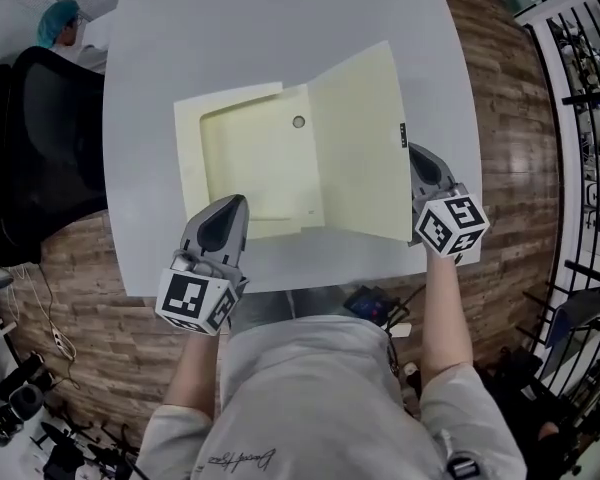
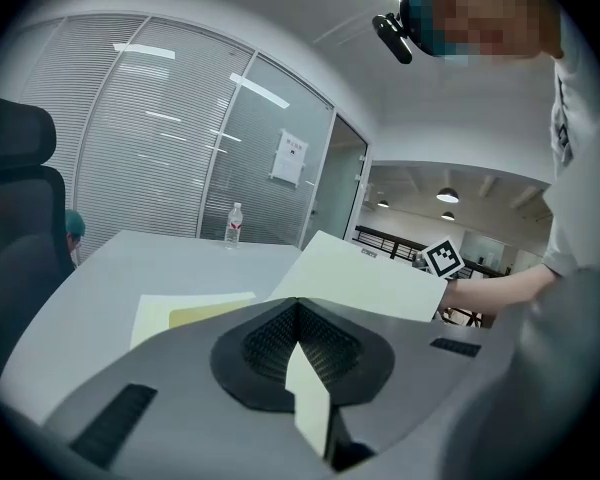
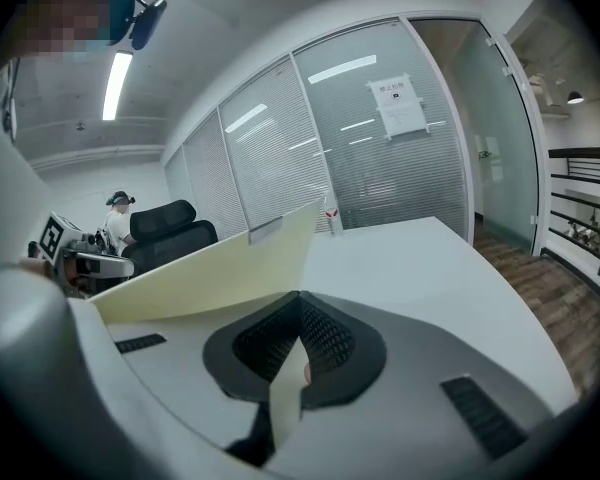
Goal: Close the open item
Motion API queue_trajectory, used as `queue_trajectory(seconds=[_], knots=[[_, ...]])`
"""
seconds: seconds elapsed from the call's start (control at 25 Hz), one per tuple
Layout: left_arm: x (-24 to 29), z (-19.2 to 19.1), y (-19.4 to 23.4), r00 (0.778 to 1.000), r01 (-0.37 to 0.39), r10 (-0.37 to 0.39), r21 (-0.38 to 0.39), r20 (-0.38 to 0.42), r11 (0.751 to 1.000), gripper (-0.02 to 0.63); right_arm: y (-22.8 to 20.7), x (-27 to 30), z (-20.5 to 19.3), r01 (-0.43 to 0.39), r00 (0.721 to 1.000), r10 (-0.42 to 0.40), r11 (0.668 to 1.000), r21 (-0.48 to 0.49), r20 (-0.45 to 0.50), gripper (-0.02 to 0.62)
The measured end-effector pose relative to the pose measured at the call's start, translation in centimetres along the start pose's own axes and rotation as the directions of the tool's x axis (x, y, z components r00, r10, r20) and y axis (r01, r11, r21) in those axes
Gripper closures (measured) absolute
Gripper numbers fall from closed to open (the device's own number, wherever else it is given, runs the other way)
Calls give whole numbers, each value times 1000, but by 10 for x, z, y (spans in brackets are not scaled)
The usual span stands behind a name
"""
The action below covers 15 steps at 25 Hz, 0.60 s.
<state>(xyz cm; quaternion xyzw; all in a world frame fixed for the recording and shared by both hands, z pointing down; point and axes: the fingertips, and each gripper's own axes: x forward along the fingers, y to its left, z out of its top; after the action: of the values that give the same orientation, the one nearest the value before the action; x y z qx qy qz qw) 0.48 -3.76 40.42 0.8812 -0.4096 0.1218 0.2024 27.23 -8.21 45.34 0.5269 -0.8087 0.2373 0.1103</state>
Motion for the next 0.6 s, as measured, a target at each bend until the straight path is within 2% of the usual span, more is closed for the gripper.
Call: queue_trajectory(seconds=[0.24,0.44,0.6], knots=[[-17,-9,35,997,-73,73,-30,-5,997,597,32,2,12,-45,999,45,998,-42,3,581],[-43,-22,95,983,-184,183,-55,-22,981,597,61,18,13,-72,997,72,996,-55,2,583],[-56,-48,145,967,-250,243,-97,-72,963,597,75,28,4,-84,996,83,995,-60,-22,583]])
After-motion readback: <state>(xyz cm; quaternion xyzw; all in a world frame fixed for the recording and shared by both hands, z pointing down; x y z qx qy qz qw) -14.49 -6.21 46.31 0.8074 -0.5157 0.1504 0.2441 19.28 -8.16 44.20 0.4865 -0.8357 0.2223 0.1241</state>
